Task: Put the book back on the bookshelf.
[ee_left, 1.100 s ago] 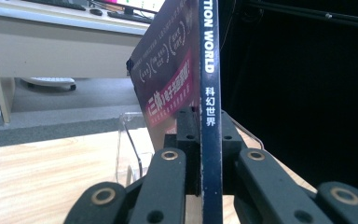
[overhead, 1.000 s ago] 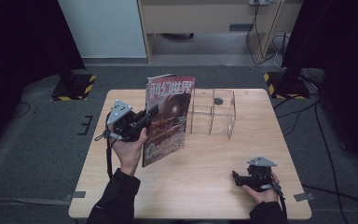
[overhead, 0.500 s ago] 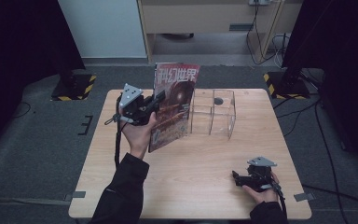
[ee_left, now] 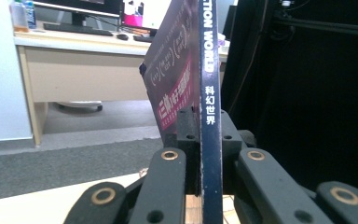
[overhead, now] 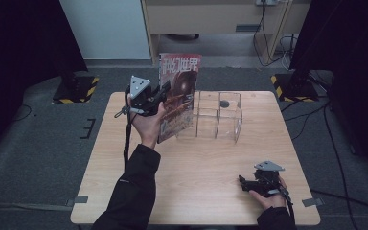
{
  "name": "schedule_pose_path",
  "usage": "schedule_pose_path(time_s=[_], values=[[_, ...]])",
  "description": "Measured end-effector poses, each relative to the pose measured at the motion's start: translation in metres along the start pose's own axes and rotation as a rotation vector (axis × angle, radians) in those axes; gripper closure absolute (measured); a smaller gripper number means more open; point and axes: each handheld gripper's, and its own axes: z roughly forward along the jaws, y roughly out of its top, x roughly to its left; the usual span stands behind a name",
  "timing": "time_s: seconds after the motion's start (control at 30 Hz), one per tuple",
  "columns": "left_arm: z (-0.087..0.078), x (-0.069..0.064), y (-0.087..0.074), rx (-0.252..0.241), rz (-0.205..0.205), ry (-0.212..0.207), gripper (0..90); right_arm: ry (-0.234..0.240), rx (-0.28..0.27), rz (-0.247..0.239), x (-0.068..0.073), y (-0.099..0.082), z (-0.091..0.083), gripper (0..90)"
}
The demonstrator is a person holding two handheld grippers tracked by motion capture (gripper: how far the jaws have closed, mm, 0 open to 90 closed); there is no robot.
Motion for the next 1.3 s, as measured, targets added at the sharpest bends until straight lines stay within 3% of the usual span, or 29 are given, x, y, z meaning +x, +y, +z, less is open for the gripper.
schedule_pose_path(time_s=[0.5, 0.67, 0.87, 1.3], values=[[0.035, 0.006, -0.017, -0.041, -0.044, 0.031, 83.7, 0.0, 0.0, 0.0, 0.0, 0.0, 0.0, 8.2], [0.042, 0.003, -0.027, -0.034, -0.027, 0.029, 83.7, 0.001, 0.0, 0.0, 0.0, 0.0, 0.0, 8.2], [0.047, 0.001, -0.04, -0.041, -0.024, 0.024, 83.7, 0.001, 0.0, 0.0, 0.0, 0.0, 0.0, 8.2], [0.052, 0.007, -0.071, -0.011, -0.063, 0.039, 83.6, 0.003, 0.0, 0.002, 0.0, 0.0, 0.0, 8.1]])
